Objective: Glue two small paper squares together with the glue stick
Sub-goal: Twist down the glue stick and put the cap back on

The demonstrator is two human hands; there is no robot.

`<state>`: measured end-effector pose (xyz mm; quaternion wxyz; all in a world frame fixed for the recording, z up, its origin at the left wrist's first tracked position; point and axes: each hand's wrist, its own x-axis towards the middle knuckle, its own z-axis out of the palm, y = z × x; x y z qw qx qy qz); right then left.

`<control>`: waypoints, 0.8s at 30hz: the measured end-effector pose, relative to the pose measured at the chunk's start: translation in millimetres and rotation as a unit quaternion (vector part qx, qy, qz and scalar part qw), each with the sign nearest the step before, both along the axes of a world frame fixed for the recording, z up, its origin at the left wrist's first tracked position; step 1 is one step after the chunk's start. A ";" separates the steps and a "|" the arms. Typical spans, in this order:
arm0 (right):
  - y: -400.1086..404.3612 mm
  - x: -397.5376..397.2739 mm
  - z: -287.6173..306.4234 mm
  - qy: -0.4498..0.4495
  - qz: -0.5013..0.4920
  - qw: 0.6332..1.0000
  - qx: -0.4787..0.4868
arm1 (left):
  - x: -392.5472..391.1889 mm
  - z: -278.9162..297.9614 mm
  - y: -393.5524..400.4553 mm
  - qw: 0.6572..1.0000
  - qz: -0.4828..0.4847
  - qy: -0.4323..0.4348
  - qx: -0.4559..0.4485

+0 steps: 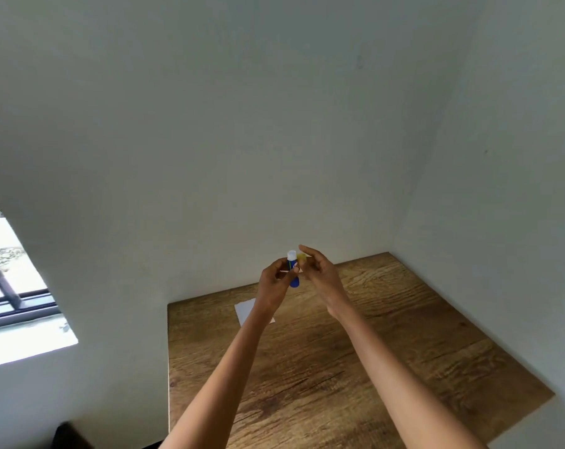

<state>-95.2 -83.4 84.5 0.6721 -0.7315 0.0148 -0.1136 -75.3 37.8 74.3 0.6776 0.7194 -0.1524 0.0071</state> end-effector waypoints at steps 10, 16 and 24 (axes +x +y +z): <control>14.1 -3.6 14.9 -0.013 -0.104 0.984 0.142 | -9.5 7.4 7.5 0.999 -0.007 -0.028 0.035; 11.5 -8.1 17.1 -0.040 -0.119 0.981 0.148 | -10.0 7.6 12.2 0.998 -0.023 -0.033 0.049; -2.7 -4.6 18.6 -0.090 -0.093 0.991 -0.025 | -7.9 9.4 0.9 0.997 -0.043 -0.025 0.060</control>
